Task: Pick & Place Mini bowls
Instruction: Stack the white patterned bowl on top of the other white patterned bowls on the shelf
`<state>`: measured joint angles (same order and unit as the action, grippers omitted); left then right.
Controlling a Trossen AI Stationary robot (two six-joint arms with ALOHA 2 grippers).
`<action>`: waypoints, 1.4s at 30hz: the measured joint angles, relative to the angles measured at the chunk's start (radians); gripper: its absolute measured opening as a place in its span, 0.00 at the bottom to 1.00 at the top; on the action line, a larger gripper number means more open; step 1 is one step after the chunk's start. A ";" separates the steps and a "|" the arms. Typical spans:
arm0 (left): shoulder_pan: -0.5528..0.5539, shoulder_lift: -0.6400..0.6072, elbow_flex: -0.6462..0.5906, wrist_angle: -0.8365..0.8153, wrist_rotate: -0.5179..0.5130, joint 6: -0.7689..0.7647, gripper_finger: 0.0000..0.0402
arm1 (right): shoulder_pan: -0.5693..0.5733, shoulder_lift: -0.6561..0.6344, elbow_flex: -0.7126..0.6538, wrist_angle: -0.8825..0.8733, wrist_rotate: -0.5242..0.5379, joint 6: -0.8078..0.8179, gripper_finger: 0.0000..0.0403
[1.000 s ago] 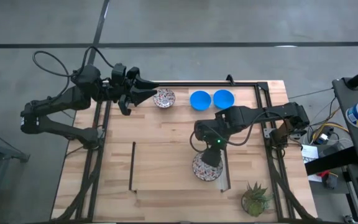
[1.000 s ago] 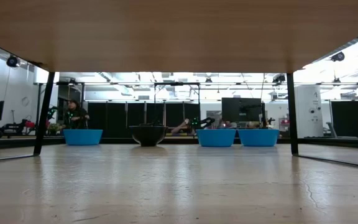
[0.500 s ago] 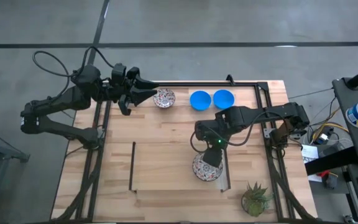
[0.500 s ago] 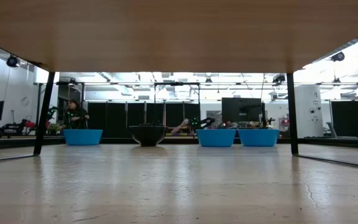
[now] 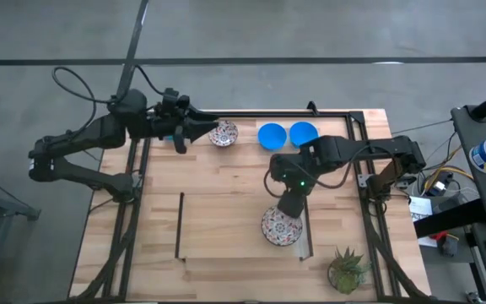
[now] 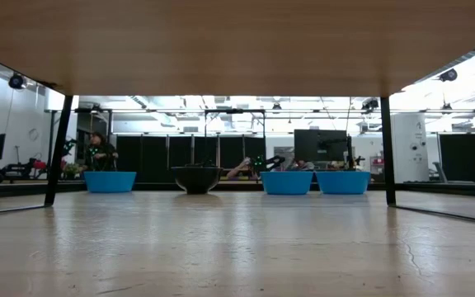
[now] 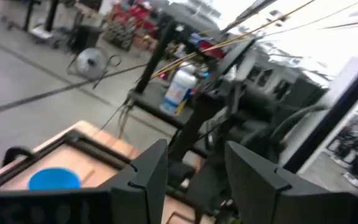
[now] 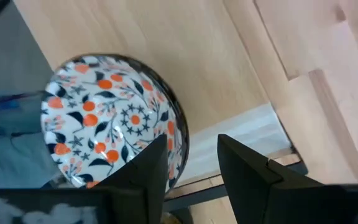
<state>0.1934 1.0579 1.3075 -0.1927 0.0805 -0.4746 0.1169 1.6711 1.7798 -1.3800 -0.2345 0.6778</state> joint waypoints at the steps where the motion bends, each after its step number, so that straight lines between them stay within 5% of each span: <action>1: 0.005 0.003 0.000 -0.016 -0.006 -0.012 0.38 | -0.007 -0.006 0.000 0.006 0.000 -0.001 0.34; 14: 0.168 0.080 0.000 -0.314 -0.083 -0.171 0.38 | -0.053 -0.031 0.000 0.133 0.029 0.003 0.34; 42: 0.471 0.475 0.000 -0.577 -0.041 -0.053 0.38 | -0.056 -0.041 0.000 0.212 0.036 0.018 0.34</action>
<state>0.6646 1.5327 1.3075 -0.7696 0.0391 -0.5280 0.0605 1.6304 1.7798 -1.1684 -0.1982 0.6960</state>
